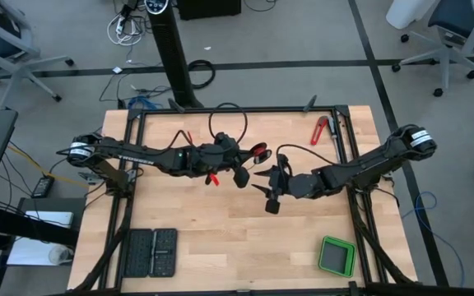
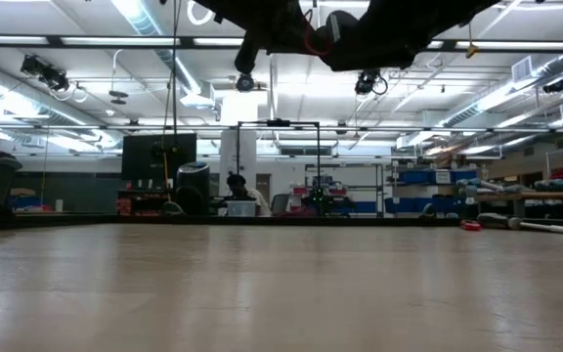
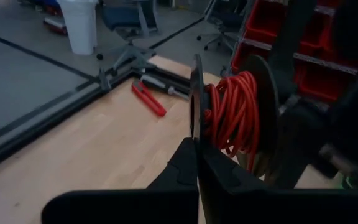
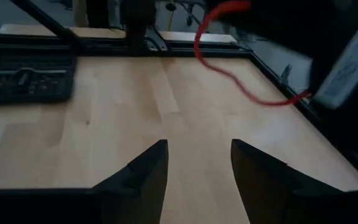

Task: Coil cords
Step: Coil the red wire onto the black spool

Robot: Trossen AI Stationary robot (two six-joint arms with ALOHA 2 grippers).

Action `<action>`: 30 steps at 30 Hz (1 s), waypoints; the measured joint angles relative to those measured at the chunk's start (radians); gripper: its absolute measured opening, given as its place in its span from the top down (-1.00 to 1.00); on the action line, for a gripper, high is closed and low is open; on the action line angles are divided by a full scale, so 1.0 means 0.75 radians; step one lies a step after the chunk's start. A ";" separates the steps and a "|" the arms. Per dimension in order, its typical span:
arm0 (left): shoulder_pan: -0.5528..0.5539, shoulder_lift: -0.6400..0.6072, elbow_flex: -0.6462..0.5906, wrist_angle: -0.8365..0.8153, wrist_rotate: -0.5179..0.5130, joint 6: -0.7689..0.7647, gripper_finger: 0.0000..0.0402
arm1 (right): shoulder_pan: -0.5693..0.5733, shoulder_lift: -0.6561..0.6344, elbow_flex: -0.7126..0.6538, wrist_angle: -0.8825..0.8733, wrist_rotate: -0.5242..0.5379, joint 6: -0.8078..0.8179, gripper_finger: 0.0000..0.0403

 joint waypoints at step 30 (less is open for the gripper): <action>-0.004 0.001 0.000 0.084 -0.051 -0.068 1.00 | 0.136 0.212 -0.009 0.816 0.452 -0.848 0.32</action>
